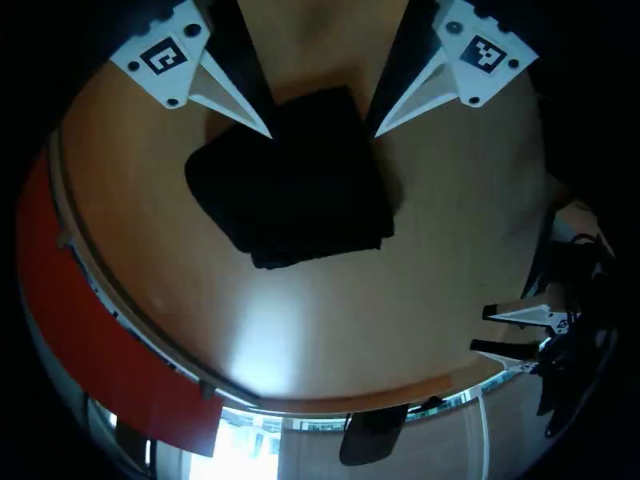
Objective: Fold towel
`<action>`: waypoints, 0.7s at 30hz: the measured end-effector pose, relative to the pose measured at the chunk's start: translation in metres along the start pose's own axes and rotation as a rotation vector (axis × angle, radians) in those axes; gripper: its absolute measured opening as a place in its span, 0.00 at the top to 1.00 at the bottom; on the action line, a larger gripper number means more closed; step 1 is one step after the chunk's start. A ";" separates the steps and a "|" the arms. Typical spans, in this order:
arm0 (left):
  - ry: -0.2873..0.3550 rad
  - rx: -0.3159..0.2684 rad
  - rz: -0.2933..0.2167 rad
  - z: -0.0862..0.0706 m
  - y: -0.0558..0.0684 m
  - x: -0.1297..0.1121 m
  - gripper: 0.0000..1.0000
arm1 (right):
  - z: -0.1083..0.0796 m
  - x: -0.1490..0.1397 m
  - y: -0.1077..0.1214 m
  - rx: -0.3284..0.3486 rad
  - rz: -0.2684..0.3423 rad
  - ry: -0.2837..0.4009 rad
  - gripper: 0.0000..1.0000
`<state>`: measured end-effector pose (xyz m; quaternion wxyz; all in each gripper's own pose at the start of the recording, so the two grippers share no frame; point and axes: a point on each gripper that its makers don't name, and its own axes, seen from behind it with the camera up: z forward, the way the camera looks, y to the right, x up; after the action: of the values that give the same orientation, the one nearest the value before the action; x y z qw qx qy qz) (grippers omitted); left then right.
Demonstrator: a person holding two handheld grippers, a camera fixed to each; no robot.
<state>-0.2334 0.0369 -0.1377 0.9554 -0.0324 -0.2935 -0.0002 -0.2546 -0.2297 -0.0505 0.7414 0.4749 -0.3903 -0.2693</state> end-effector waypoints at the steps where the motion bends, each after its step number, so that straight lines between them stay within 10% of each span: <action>1: 0.000 -0.001 0.002 0.000 0.000 0.000 0.00 | 0.000 -0.002 0.000 -0.004 0.006 0.000 0.20; 21: 0.001 -0.017 0.019 0.003 0.004 0.005 0.01 | 0.000 -0.030 -0.009 -0.073 0.132 -0.018 0.21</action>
<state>-0.2308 0.0414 -0.1332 0.9552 -0.0432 -0.2928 0.0062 -0.2717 -0.2106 -0.0684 0.7707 0.4185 -0.4173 -0.2383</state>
